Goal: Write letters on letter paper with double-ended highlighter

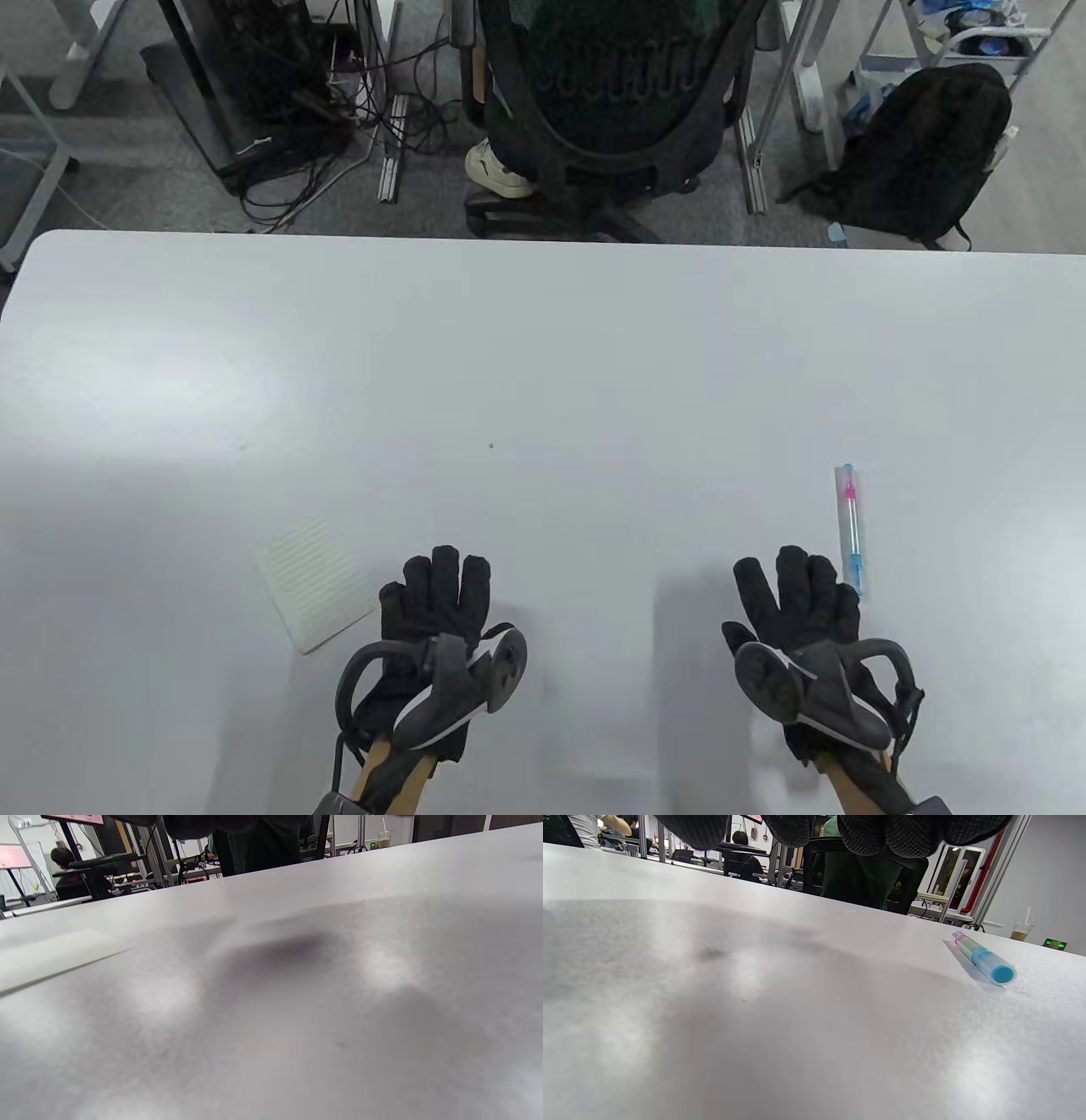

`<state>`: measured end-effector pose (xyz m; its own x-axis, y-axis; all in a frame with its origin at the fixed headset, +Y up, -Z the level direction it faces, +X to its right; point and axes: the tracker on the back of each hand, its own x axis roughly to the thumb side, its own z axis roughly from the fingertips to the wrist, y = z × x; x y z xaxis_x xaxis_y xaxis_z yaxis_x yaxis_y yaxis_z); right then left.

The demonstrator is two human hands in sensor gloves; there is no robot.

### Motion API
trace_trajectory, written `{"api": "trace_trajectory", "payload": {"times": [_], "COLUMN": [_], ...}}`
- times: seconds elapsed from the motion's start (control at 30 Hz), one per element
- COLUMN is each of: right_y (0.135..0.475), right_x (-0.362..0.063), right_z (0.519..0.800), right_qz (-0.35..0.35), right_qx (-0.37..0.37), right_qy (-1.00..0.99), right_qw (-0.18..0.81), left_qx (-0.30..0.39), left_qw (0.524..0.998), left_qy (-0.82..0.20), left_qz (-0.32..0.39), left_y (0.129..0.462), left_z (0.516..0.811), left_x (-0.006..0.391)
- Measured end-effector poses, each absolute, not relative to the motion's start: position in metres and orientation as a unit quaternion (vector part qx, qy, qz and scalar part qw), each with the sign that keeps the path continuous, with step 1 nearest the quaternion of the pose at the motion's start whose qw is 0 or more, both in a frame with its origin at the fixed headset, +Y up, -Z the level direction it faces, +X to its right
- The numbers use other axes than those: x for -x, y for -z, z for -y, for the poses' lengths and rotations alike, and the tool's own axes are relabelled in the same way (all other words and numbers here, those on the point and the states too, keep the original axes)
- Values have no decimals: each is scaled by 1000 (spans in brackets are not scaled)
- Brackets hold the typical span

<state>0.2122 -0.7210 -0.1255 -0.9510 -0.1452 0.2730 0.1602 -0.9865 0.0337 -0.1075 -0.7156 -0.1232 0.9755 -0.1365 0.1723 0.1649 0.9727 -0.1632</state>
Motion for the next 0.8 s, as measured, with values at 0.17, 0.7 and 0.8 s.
{"api": "trace_trajectory", "payload": {"times": [0.17, 0.7, 0.8], "right_y": [127, 125, 125], "right_x": [-206, -199, -198], "right_z": [720, 712, 713], "right_qz": [28, 17, 20], "right_qx": [147, 157, 159], "right_qy": [985, 986, 986], "right_qw": [81, 55, 54], "left_qx": [91, 76, 78], "left_qw": [989, 990, 990], "left_qy": [84, 70, 68], "left_qz": [84, 93, 95], "left_y": [123, 122, 122], "left_z": [716, 712, 713], "left_x": [108, 109, 109]}}
